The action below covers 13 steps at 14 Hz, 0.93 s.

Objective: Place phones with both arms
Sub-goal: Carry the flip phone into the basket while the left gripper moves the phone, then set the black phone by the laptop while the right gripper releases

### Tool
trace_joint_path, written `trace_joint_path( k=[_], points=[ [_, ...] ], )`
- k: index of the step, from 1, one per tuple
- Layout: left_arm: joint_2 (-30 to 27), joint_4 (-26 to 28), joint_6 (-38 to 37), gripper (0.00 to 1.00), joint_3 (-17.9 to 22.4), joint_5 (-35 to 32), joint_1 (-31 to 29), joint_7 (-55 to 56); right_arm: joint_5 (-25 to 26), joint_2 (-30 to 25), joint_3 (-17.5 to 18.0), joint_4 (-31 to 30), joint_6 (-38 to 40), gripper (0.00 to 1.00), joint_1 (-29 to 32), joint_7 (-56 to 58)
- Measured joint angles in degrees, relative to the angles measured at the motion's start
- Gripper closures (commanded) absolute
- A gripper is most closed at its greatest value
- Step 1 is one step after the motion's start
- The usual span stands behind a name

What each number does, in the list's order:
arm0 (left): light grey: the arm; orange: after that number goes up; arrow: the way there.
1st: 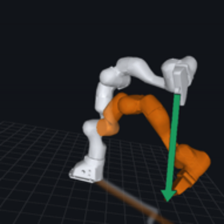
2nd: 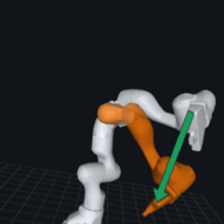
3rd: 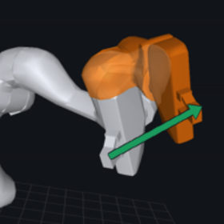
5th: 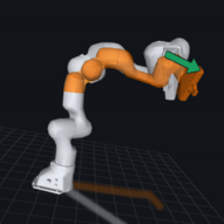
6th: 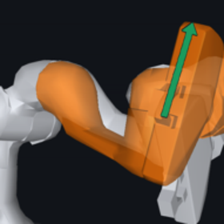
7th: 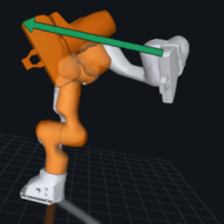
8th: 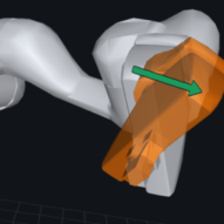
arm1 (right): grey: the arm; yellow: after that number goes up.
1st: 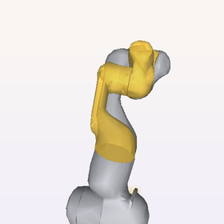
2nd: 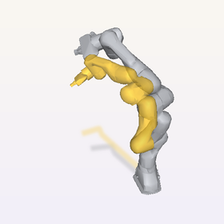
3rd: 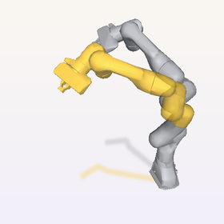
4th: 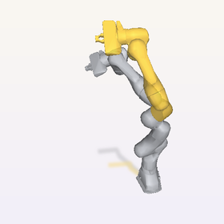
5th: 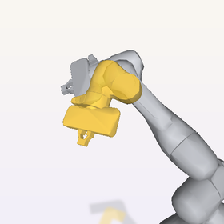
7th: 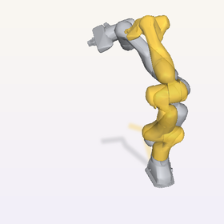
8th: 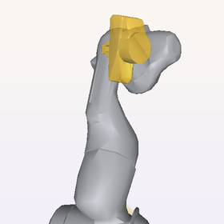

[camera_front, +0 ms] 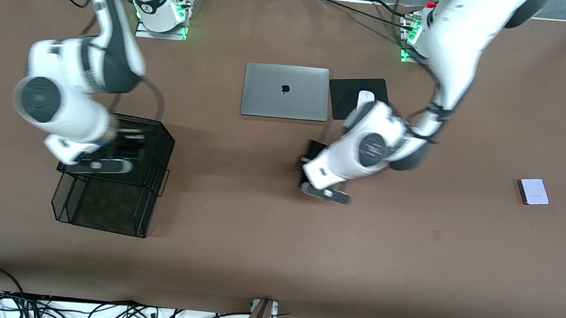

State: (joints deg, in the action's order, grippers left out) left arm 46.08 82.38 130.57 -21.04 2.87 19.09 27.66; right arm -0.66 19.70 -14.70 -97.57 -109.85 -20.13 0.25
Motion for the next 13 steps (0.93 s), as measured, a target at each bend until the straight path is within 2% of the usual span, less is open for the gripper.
trace_joint_path(
  k=[2,3,4,5,6,9,10,13],
  points=[
    [2.5,0.0,5.4,0.69,1.1,0.0,4.4,4.4,-2.7,0.2,-4.7,-4.7,-6.0,1.00,0.5,6.1],
    [3.4,0.0,6.6,0.46,1.3,0.0,5.6,5.3,-4.2,0.7,-5.7,-6.6,-8.3,1.00,1.3,8.1],
    [4.2,0.0,7.1,0.21,1.4,0.0,6.4,6.2,-5.6,1.6,-6.1,-7.8,-9.7,0.91,2.3,9.4],
    [4.9,0.0,7.4,0.00,1.5,0.0,6.8,7.3,-6.6,2.7,-6.1,-8.3,-10.4,0.38,3.0,9.9],
    [5.3,0.0,7.5,0.00,1.6,0.0,6.9,8.2,-7.0,3.7,-6.1,-8.3,-10.8,0.00,3.2,10.0],
    [4.9,-0.5,6.7,0.00,2.1,0.0,6.4,9.5,-7.3,4.2,-6.0,-7.6,-11.0,0.00,3.2,10.0],
    [4.1,-1.0,4.4,0.00,3.0,0.0,6.0,9.6,-7.3,4.1,-6.0,-6.9,-10.8,0.00,3.2,10.0],
    [-1.8,-2.7,-8.9,0.00,9.0,-0.4,3.8,9.5,-7.3,3.3,-6.0,-1.7,-3.1,0.00,2.9,9.1]
  ],
)
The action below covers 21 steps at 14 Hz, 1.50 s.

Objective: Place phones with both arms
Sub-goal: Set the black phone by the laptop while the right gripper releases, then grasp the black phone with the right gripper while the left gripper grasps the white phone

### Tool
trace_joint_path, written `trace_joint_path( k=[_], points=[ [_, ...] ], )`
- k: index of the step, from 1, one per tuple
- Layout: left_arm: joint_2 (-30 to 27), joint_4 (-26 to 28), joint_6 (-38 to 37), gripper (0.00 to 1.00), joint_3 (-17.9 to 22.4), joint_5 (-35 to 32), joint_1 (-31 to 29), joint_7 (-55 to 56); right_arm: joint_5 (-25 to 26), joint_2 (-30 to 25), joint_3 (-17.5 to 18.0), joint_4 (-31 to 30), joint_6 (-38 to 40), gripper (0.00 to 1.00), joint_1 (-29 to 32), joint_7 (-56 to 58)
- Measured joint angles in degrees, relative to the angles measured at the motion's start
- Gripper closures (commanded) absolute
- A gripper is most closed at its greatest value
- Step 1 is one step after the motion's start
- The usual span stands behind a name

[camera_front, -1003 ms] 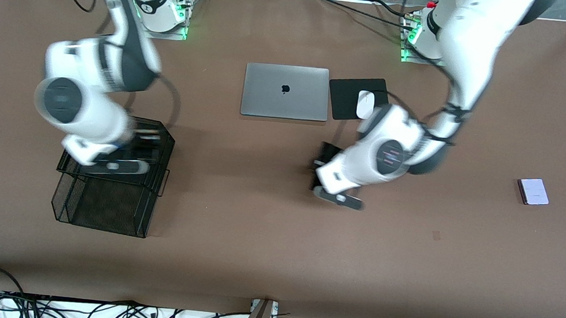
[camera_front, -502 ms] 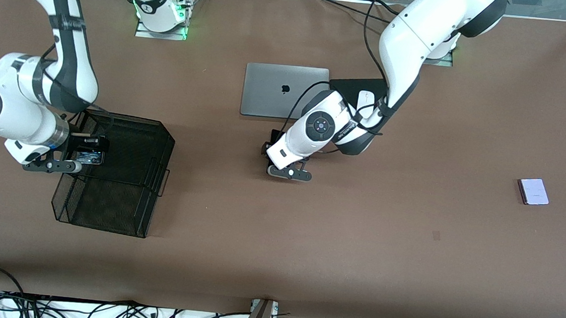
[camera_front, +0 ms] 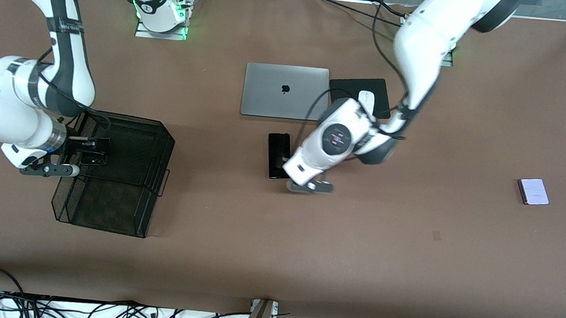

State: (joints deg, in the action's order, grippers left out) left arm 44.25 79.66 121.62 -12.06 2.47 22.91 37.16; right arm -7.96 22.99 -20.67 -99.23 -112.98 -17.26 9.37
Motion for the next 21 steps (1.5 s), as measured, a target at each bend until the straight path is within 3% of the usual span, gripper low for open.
trace_joint_path(
  k=[2,5,7,10,13,15,18,21],
  points=[
    [-5.0,-0.2,-10.8,0.00,4.9,-0.4,-2.2,0.0,0.0,-0.4,0.2,5.4,6.4,0.00,-0.9,-2.1],
    [-8.5,0.0,-22.9,0.00,10.2,-1.1,-9.3,-1.0,0.0,-0.6,0.6,9.9,9.3,0.00,-5.8,-6.8],
    [-8.4,0.4,-27.2,0.00,10.7,-5.1,-16.7,-8.2,-0.4,-0.5,1.0,10.6,9.4,0.00,-11.4,-12.3],
    [-7.9,1.7,-27.2,0.00,10.9,-10.9,-26.8,-23.1,-0.6,0.5,1.9,10.8,8.0,0.00,-22.1,-23.1],
    [-7.7,3.6,-20.8,0.00,10.9,-11.8,-35.0,-34.7,-0.6,5.2,3.8,14.4,2.8,0.00,-32.6,-33.0],
    [-7.7,6.8,-10.0,0.00,10.8,-11.9,-40.0,-43.3,-0.7,10.5,4.2,19.7,1.8,0.00,-37.3,-38.6],
    [-7.7,14.0,6.9,0.00,10.5,-11.9,-46.7,-53.7,-0.9,17.3,6.8,24.4,-2.5,0.00,-38.8,-41.9],
    [-7.6,20.7,16.3,0.00,10.3,-11.9,-51.5,-56.9,-1.2,21.6,7.2,22.8,-9.7,0.00,-38.3,-41.8]
  ],
)
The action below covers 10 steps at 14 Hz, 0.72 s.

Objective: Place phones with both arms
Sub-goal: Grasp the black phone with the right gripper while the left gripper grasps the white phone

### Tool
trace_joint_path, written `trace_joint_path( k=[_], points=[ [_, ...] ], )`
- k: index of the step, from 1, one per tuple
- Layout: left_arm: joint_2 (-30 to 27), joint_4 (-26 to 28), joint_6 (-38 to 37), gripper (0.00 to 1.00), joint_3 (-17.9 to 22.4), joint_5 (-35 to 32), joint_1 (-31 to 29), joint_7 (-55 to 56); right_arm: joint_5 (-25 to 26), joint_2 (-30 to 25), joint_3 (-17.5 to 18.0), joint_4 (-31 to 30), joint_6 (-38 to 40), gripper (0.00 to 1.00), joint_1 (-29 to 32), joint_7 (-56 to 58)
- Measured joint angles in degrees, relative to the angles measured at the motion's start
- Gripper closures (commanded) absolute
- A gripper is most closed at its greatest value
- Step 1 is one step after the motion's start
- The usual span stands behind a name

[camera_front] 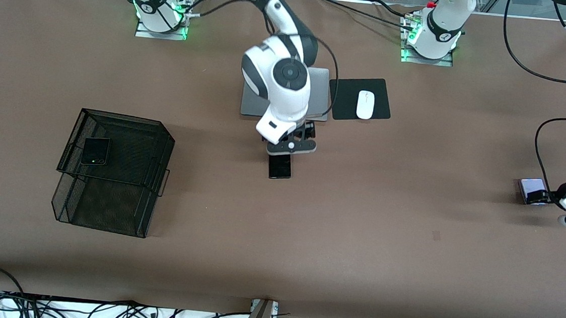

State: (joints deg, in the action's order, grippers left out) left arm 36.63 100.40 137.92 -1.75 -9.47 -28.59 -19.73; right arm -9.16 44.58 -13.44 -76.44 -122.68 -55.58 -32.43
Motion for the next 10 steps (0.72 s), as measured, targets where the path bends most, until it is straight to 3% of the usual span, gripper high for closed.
trace_joint_path(
  k=[5,10],
  points=[
    [1.3,3.5,3.0,0.00,-0.4,0.0,-1.6,-0.1,0.0,2.1,0.2,-8.4,-12.0,0.00,0.1,3.4],
    [1.5,3.6,3.2,0.00,-0.5,0.0,-1.9,-0.1,0.0,3.7,0.4,-9.8,-15.2,0.00,0.1,3.7]
  ],
)
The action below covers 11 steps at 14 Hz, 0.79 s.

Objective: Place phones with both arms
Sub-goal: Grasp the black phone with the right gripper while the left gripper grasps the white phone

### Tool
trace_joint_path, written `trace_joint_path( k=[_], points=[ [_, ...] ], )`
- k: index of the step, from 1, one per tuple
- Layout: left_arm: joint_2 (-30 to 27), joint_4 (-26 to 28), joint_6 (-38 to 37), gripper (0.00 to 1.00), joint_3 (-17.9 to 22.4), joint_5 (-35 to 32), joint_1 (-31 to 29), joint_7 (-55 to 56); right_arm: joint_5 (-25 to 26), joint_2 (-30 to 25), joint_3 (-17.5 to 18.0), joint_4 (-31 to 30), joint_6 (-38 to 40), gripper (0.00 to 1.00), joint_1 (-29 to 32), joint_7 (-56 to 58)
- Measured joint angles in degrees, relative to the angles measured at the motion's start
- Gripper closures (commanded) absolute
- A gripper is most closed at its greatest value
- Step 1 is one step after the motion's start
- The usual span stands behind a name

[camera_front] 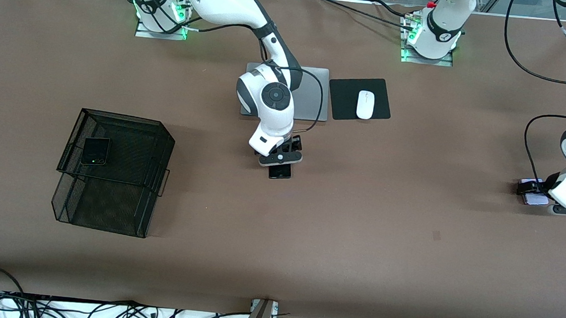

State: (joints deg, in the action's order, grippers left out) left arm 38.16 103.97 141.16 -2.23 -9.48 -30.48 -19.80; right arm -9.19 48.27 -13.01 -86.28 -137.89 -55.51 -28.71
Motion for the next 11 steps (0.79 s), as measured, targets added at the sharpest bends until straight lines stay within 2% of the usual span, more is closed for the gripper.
trace_joint_path(
  k=[4,5,6,7,8,9,11],
  points=[
    [0.3,0.1,-0.1,0.00,0.0,0.0,-0.5,0.1,-1.4,1.2,0.6,0.0,-1.9,0.01,0.0,0.0],
    [0.6,0.1,-0.1,0.17,0.0,0.0,-0.6,0.3,-1.5,1.4,0.8,0.0,-2.3,0.30,0.0,0.0],
    [0.7,0.1,-0.1,0.43,-0.1,0.2,-0.7,0.4,-1.6,1.5,0.8,0.0,-2.5,0.60,0.0,0.0],
    [0.6,0.1,-0.3,0.64,-0.2,0.7,-0.8,0.4,-1.7,1.4,0.7,0.0,-2.5,0.80,0.1,0.0],
    [0.3,0.0,-0.9,0.78,-0.3,0.9,-0.8,0.4,-1.8,1.3,0.7,0.0,-2.5,0.96,0.3,0.0],
    [0.2,-0.2,-2.4,0.81,-0.4,0.9,-0.8,0.4,-1.9,0.9,0.8,0.0,-2.2,1.00,0.3,0.1],
    [-0.1,-1.5,-7.8,0.80,-1.1,0.9,-0.7,0.5,-1.9,0.7,0.8,0.1,-1.9,1.00,0.3,0.1]
  ],
)
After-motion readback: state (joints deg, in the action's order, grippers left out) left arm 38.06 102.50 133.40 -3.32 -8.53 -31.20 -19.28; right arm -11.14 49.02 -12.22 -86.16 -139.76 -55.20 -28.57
